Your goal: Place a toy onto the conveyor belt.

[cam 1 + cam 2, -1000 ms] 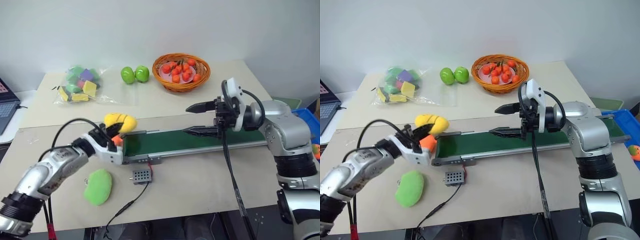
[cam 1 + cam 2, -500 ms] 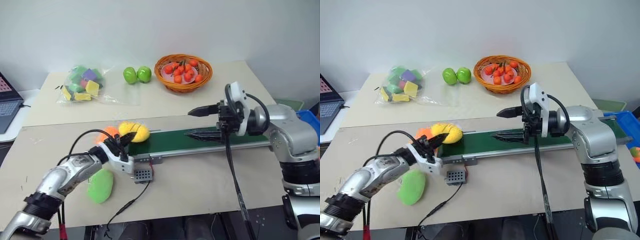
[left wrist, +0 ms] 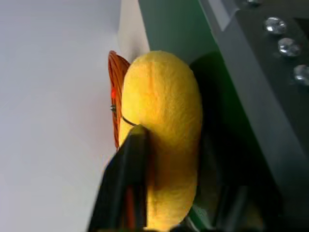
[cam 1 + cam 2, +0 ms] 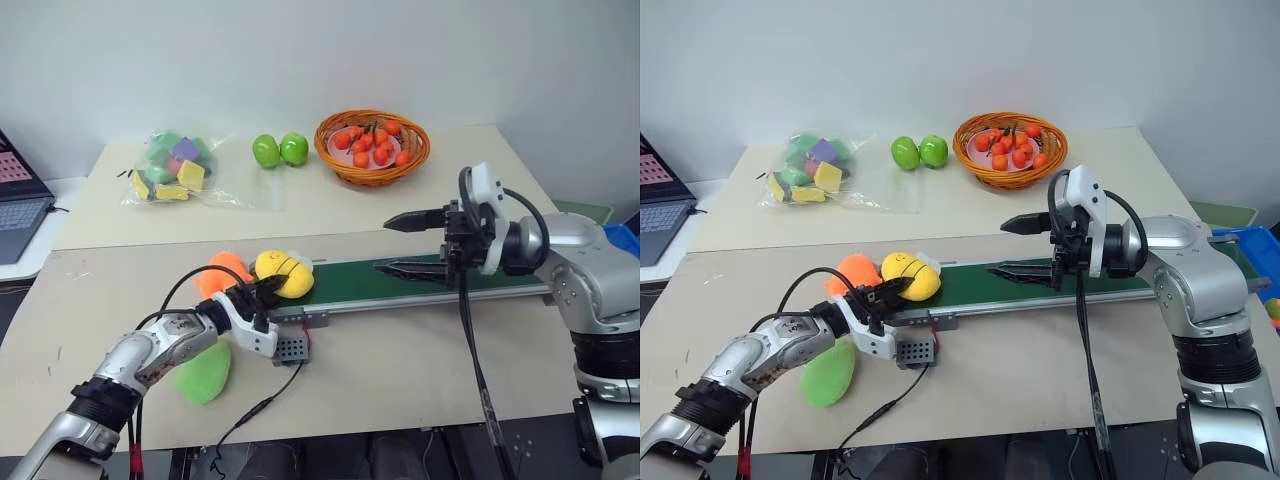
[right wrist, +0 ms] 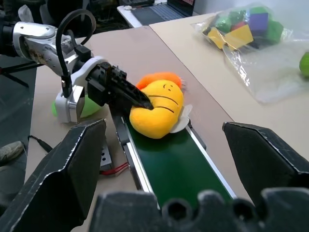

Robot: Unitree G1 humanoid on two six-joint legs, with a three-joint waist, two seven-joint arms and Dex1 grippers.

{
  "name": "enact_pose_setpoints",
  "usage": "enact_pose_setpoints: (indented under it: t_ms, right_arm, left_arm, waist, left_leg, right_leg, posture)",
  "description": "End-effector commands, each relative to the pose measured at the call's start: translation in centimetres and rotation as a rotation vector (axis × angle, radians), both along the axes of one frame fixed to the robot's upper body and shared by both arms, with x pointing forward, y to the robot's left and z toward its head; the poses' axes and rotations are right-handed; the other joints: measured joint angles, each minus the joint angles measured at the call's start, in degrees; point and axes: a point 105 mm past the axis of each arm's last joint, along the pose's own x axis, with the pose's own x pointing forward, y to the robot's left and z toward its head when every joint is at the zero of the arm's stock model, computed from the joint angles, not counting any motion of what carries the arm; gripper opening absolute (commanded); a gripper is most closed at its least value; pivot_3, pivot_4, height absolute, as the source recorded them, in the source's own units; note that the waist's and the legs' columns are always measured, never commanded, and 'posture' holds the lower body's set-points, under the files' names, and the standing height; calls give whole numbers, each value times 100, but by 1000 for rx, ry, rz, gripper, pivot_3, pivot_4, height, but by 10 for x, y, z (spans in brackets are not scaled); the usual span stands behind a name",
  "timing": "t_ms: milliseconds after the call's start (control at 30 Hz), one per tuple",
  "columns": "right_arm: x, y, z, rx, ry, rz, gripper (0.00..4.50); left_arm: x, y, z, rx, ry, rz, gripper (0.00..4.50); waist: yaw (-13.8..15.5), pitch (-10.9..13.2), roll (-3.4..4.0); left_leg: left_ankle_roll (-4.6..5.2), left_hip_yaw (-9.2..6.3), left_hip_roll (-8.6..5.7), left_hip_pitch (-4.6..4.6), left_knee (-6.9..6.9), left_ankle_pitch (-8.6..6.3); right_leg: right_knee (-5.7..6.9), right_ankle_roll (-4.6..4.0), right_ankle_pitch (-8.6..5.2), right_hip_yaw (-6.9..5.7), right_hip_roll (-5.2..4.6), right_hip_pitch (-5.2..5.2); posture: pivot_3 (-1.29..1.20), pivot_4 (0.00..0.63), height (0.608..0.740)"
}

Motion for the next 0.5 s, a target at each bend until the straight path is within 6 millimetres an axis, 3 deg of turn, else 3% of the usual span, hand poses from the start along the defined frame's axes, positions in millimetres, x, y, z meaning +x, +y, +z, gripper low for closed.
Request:
enact_pose_setpoints:
  t_ms: [33,100,200,367,500]
  right_arm:
    - [-5,1,12,13,-53,18,4500]
    - [-5,2,12,13,-53,21,4500]
    - [-4,2,11,12,-52,22,4500]
    - [-1,2,11,10,-52,28,4500]
    - [1,-2,11,5,-51,23,4500]
  left_arm:
    - [-5,-2,2,-16,12,-28,2806]
    - [-7,0,11,-40,-5,-29,3614]
    - [-10,4,23,-72,-20,-25,4469]
    - [-20,25,43,-154,-14,2,4469]
    - [-13,54,48,-214,57,128,4469]
  waist:
    - [-5,0,1]
    - [-11,-1,1]
    - [-33,-1,1]
    - [-79,0,1]
    - [-63,0,1]
  left_leg:
    - [0,-1,0,1,1,0]
    - [0,-1,1,2,1,0]
    - [0,-1,2,2,1,0]
    - [5,-4,5,-2,1,-3]
    - [5,-3,4,0,1,-3]
  right_leg:
    - [0,0,0,0,0,0]
    - [-1,0,0,1,0,0]
    - [0,0,0,1,1,0]
    - [0,0,0,0,1,-7]
    - [-2,0,0,0,1,-7]
  posture:
    - [0,150,740]
    - [0,150,740]
    - [0,150,740]
    - [0,150,740]
    - [0,150,740]
